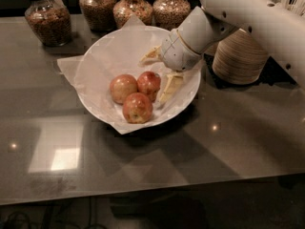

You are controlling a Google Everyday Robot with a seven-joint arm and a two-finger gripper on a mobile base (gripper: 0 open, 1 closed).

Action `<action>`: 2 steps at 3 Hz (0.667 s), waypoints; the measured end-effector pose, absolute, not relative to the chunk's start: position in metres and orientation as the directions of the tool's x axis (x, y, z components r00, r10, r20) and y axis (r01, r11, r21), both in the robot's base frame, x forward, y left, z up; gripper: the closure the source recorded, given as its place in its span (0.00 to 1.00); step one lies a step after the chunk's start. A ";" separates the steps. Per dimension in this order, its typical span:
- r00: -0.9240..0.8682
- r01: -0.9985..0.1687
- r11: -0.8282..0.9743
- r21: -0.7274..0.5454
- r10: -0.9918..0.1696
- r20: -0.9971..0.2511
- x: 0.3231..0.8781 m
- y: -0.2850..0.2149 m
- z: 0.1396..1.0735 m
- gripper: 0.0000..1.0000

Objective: Pick apple from white bowl

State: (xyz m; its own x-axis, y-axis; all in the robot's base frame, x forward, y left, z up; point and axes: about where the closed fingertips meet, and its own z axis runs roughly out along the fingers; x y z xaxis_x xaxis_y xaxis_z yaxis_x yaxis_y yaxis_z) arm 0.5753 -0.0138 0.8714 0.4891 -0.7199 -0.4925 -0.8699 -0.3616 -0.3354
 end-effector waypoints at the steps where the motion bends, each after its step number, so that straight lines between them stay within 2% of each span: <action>1: 0.494 -0.869 -0.381 -0.317 -0.714 -0.497 0.576 -0.008 0.864 0.27; 2: 0.499 -0.866 -0.397 -0.303 -0.708 -0.500 0.577 -0.003 0.859 0.28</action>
Offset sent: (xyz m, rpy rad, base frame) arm 0.0038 0.0121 -0.0162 -0.0177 0.0442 0.0505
